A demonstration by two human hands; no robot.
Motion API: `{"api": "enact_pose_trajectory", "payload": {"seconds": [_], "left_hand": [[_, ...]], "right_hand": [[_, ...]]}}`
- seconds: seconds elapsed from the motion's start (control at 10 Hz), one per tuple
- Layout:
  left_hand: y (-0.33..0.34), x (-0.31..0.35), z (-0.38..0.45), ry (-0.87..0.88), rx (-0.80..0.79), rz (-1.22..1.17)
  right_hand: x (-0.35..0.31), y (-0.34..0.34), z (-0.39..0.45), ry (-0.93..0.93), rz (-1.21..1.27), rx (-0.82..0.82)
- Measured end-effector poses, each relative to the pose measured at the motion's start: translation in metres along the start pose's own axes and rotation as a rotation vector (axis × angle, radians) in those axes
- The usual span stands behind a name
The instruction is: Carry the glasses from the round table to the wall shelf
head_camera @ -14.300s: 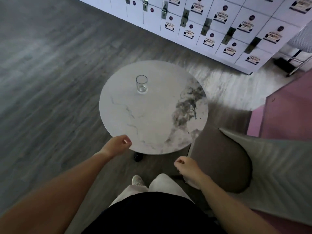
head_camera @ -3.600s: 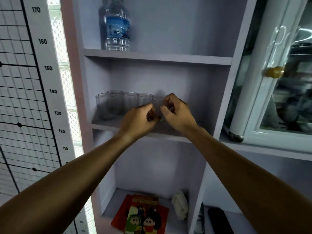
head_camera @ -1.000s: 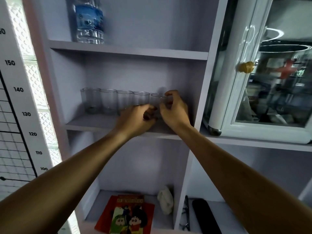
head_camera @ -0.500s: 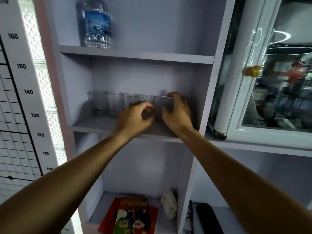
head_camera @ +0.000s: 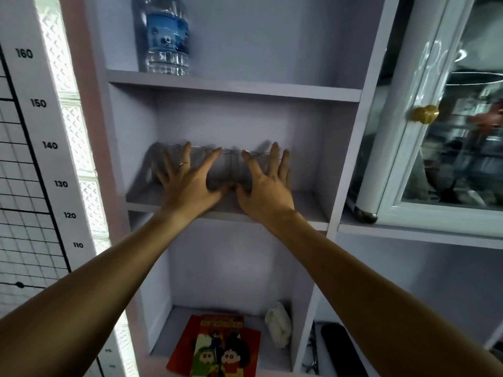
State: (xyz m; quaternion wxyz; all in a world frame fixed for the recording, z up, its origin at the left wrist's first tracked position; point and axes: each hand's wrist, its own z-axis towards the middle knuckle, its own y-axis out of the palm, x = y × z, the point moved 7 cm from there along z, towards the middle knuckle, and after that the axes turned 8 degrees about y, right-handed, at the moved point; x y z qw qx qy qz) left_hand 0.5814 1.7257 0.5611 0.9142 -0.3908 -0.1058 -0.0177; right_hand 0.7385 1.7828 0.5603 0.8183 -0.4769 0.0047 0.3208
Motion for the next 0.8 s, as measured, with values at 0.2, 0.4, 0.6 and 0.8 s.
{"api": "enact_pose_trajectory", "payload": {"seconds": [0.2, 0.4, 0.6, 0.8], "left_hand": [[0.0, 0.0, -0.001, 0.021, 0.024, 0.016], [-0.008, 0.0, -0.029, 0.104, 0.088, 0.038], [-0.013, 0.011, -0.081, 0.264, -0.117, 0.078], [-0.045, 0.03, -0.125, 0.191, -0.314, -0.292]], "right_hand": [[-0.003, -0.008, -0.004, 0.018, 0.055, 0.019], [0.001, -0.021, -0.046, 0.011, 0.097, 0.085], [0.006, -0.032, -0.111, 0.041, 0.039, -0.035], [0.002, -0.064, -0.172, 0.162, 0.153, -0.119]]}}
